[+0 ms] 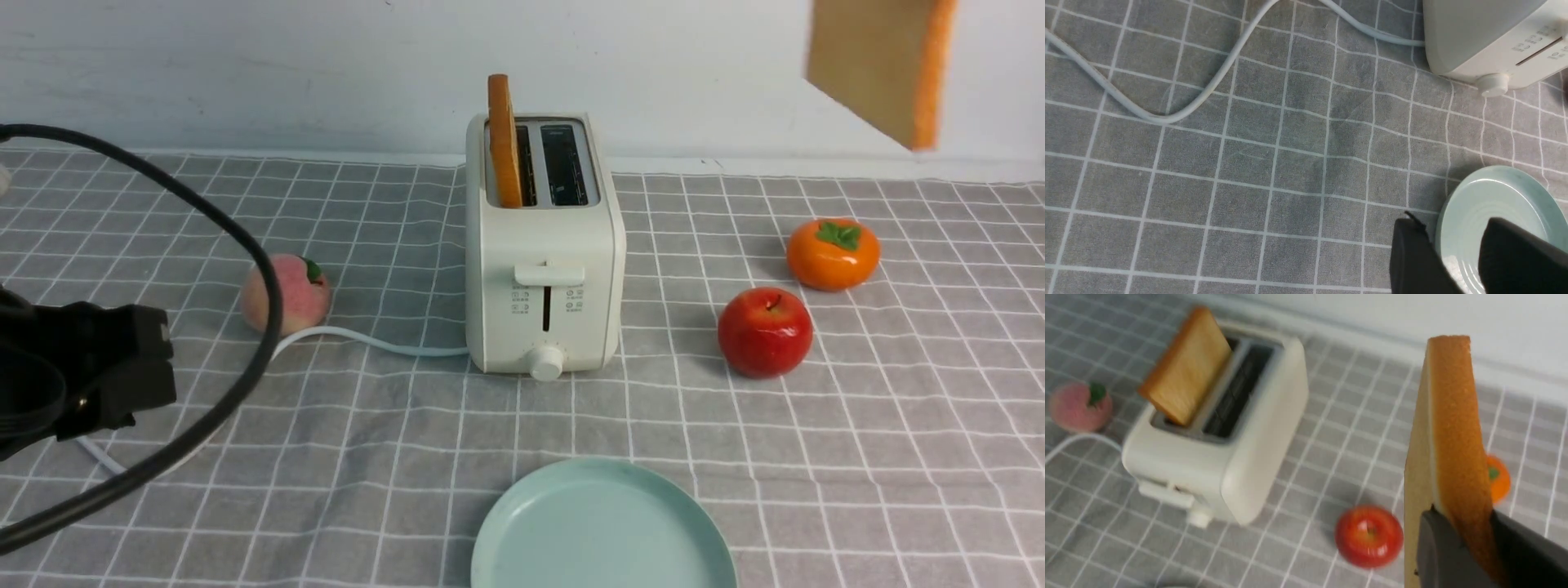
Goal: Take toasted bread from bread machine on grey coffee table place on plate.
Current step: 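Place the held slice of bread on top of the slice on the plate with the right gripper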
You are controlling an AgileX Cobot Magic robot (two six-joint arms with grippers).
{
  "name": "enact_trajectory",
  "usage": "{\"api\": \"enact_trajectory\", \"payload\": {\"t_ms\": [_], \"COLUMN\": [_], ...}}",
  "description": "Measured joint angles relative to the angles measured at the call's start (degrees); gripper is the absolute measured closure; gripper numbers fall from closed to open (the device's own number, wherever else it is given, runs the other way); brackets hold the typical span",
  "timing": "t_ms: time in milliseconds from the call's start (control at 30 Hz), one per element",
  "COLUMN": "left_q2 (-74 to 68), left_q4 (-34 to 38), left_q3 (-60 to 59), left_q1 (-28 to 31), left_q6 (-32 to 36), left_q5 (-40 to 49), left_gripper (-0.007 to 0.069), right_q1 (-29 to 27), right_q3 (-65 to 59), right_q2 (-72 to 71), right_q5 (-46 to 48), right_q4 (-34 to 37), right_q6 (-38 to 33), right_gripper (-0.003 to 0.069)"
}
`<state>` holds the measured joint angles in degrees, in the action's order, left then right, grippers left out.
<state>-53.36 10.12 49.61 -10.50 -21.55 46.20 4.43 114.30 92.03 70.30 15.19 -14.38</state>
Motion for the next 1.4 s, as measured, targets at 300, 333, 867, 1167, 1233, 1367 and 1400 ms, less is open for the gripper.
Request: {"api": "enact_trajectory", "payload": {"t_ms": [300, 333, 867, 1167, 1233, 1367, 1400], "left_q2": [0.0, 0.0, 0.0, 0.0, 0.0, 0.0, 0.0], "left_q4": [1.1, 1.2, 3.2, 3.2, 3.2, 1.7, 1.0], "left_q3": [0.0, 0.0, 0.0, 0.0, 0.0, 0.0, 0.0], "left_q1": [0.0, 0.0, 0.0, 0.0, 0.0, 0.0, 0.0], "left_q6": [0.0, 0.0, 0.0, 0.0, 0.0, 0.0, 0.0], "left_q5": [-0.1, 0.4, 0.8, 0.8, 0.8, -1.4, -2.6], "left_gripper": [0.0388, 0.0388, 0.0387, 0.0387, 0.0387, 0.0387, 0.0387], "right_q1": [0.9, 2.3, 17.5, 17.6, 17.6, 17.6, 17.5], "right_q3": [-19.2, -22.5, -50.8, -51.5, -51.5, -49.8, -49.3], "right_q2": [0.4, 0.4, 0.6, 1.2, 1.2, 1.0, 0.7], "right_q5": [1.3, 1.1, -11.4, -16.4, -16.3, -14.7, -14.3], "right_q4": [25.8, 30.1, 38.8, 38.5, 38.4, 36.5, 35.7], "right_q6": [-6.7, -9.8, -24.6, -25.0, -25.1, -25.1, -25.1], "right_gripper": [0.0552, 0.0552, 0.0552, 0.049, 0.0433, 0.0303, 0.0279]}}
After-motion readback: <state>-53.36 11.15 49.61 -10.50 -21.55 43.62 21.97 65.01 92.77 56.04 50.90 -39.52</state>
